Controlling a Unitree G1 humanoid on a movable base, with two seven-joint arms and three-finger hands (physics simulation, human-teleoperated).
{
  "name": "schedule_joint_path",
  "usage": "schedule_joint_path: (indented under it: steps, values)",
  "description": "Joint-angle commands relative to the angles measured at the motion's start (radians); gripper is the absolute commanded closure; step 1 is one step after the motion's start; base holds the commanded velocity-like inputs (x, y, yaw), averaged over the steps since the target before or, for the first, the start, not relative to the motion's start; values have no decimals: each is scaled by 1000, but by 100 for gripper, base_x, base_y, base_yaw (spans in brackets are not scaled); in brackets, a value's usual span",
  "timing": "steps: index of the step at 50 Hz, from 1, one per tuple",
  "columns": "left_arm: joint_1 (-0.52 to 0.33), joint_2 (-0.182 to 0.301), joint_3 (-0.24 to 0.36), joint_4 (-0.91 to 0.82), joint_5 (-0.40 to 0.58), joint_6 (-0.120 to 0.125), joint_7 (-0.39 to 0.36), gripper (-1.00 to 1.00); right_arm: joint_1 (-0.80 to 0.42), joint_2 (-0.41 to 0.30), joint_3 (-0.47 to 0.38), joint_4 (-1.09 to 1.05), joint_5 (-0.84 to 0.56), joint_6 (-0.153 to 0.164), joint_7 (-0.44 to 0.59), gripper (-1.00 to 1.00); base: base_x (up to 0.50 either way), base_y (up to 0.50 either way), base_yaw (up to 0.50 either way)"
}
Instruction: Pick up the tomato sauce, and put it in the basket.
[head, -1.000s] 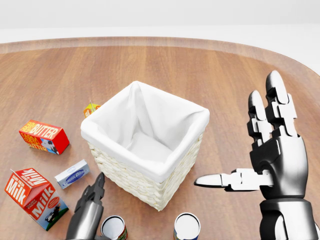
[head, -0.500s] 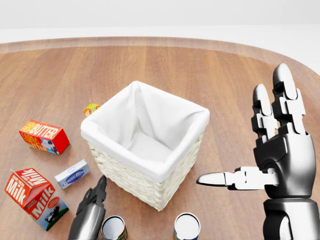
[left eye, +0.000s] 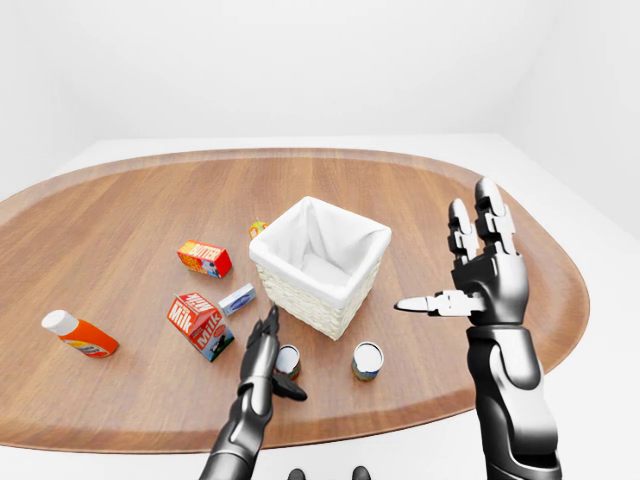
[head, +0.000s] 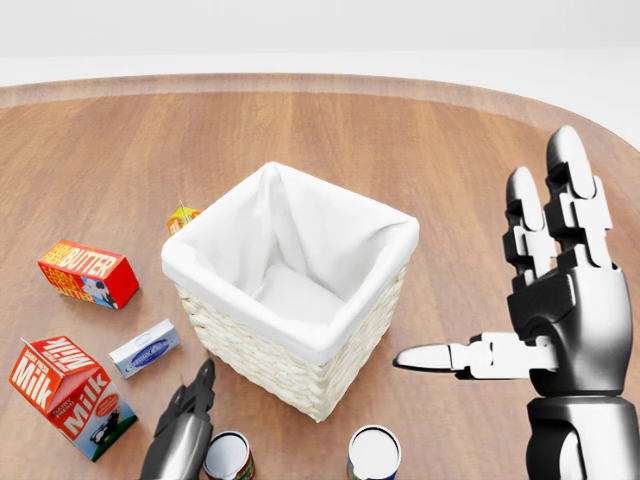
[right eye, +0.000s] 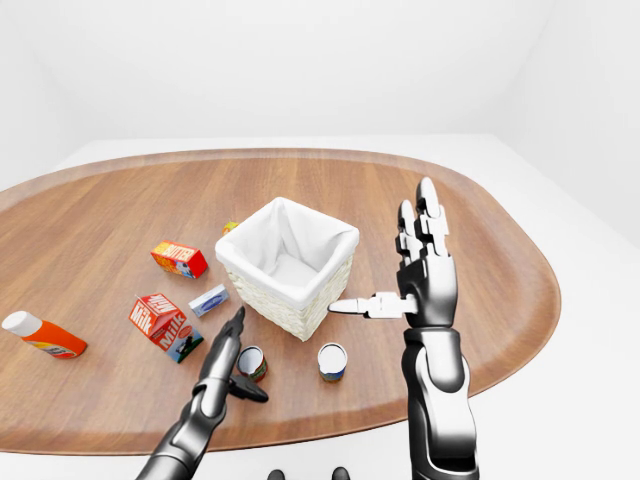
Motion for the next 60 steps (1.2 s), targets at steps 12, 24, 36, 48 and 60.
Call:
schedule_joint_path:
  steps: [12, 24, 36, 48, 60]
  values:
    - [-30, 3, 8, 71, -22, 0, 4, 100, -3, -1, -3, 4, 1, 0, -1, -100, 0, 0, 0]
    - [-4, 4, 9, 3, -23, 0, -17, 100, -1, -1, -2, 6, 1, 0, -1, -100, 0, 0, 0]
    - [30, 6, 20, -156, -41, 0, -89, 100, -2, -1, -5, 3, 3, 0, -2, -100, 0, 0, 0]
    - [78, 11, 32, -360, -61, 0, -164, 100, -6, -3, -7, 10, 4, 0, -3, -100, 0, 0, 0]
    - [96, 12, 36, -461, -73, 4, -202, 100, -6, -3, -6, 15, 2, 0, -2, -100, 0, 0, 0]
